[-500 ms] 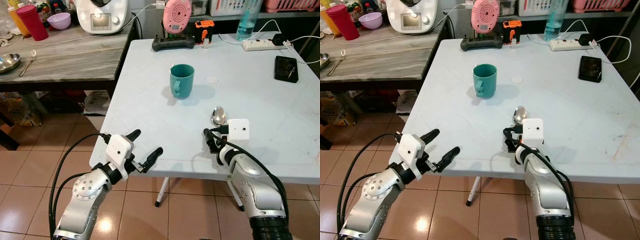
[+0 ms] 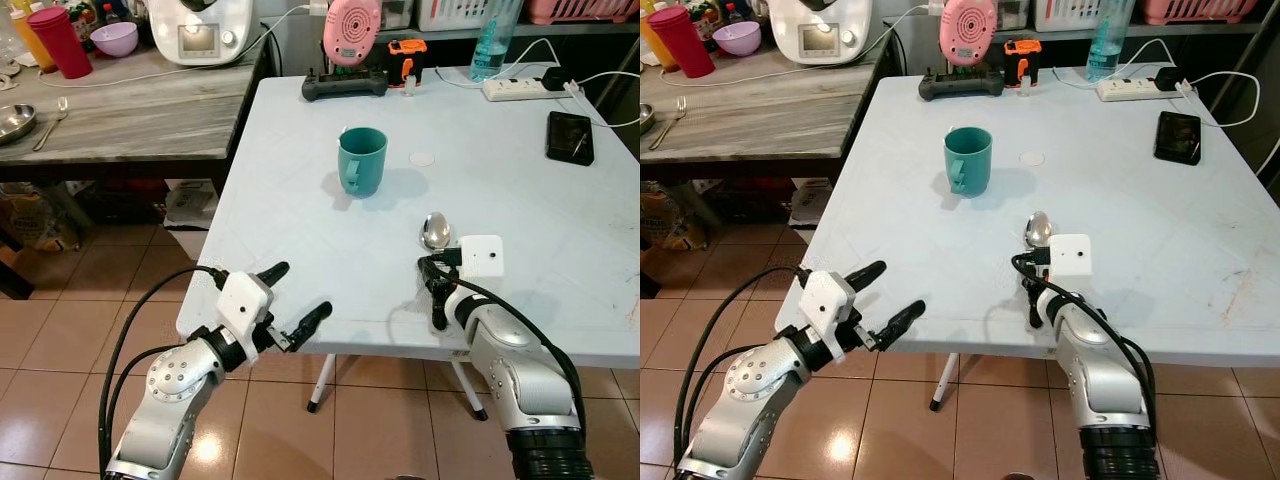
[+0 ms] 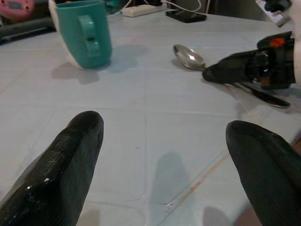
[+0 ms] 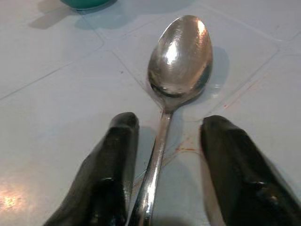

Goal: Setting the table

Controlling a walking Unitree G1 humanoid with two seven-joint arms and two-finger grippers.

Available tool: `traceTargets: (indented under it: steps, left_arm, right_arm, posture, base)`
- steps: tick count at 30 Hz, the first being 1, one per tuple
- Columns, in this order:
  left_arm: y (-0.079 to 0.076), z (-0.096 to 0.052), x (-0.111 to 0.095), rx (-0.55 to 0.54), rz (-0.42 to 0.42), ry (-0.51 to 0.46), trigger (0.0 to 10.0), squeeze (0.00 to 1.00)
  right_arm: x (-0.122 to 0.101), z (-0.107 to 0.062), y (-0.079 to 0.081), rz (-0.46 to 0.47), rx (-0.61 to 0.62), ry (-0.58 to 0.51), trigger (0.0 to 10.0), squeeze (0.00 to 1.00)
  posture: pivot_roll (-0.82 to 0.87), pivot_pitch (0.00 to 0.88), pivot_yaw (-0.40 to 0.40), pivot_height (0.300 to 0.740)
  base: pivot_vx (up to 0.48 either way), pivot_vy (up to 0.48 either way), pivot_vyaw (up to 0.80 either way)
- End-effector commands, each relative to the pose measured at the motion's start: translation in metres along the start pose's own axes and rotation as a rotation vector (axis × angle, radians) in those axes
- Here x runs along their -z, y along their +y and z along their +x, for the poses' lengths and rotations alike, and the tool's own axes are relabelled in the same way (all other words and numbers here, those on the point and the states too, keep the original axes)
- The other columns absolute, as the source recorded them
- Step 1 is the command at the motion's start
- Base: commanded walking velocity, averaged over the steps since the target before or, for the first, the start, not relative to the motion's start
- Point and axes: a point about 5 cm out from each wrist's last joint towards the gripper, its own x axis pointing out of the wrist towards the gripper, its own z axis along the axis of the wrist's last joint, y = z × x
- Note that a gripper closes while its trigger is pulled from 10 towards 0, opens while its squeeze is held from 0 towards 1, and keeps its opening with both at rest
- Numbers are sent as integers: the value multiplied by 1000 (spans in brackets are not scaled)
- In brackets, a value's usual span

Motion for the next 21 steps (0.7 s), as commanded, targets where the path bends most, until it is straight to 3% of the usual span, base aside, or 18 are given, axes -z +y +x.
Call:
traceTargets:
  steps: [1,21]
  left_arm:
    - [1,-2,-1,18,19,7,10000,0]
    - [-2,-3,4,75,40,37,10000,0]
  right_arm:
    - [30,-1,1,33,-4,153,0,0]
    - [38,0,-6,4,18,208,0,0]
  posture:
    - [-205,138,100,740]
    - [-203,131,99,740]
  base:
    - [0,0,0]
    - [0,0,0]
